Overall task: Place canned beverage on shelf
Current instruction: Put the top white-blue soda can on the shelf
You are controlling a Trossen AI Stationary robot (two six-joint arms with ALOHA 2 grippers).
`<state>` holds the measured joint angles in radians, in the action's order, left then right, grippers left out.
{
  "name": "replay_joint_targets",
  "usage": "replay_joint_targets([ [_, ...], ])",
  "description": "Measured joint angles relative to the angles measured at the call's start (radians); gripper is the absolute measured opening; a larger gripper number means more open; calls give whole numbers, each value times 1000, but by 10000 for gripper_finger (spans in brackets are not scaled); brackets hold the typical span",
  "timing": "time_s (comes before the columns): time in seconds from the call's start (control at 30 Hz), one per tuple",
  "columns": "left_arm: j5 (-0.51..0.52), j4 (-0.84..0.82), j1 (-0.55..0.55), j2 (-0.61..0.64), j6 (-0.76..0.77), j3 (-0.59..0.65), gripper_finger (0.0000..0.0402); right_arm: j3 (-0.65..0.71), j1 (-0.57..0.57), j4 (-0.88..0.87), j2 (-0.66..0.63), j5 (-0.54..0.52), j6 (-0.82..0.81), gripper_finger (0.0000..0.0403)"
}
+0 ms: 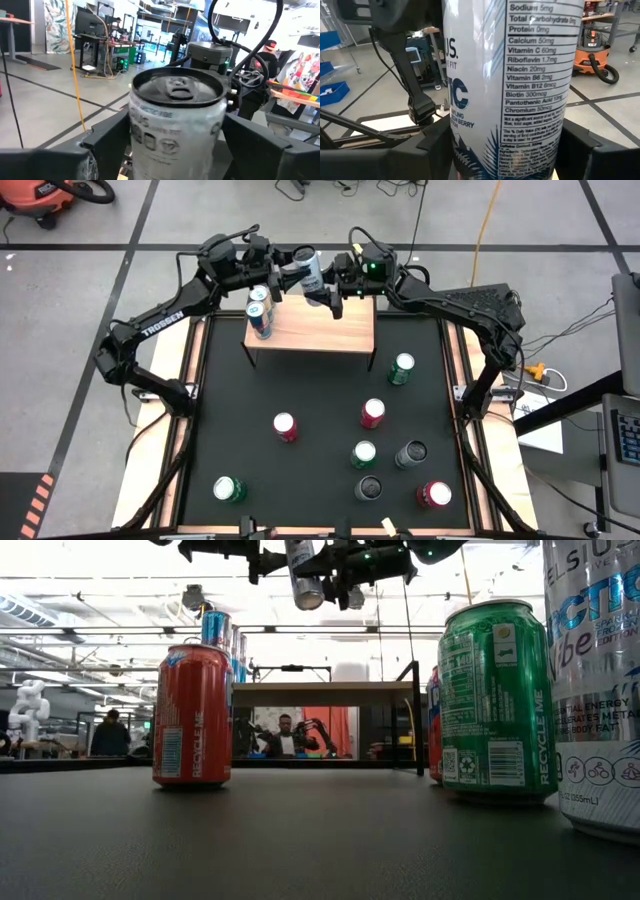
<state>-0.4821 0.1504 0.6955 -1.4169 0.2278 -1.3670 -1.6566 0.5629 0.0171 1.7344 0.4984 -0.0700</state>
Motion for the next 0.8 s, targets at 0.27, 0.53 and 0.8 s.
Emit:
replay_joint_targets([
  [0.27,31,-62,57,68,1,0,315,0,1,7,-2,2,-3,238],
  [0.53,20,-273,150,167,106,-34,315,0,-2,17,-8,33,-57,238],
  [0.8,-50,-714,211,144,51,-311,293,0,-30,16,-8,31,-134,238],
])
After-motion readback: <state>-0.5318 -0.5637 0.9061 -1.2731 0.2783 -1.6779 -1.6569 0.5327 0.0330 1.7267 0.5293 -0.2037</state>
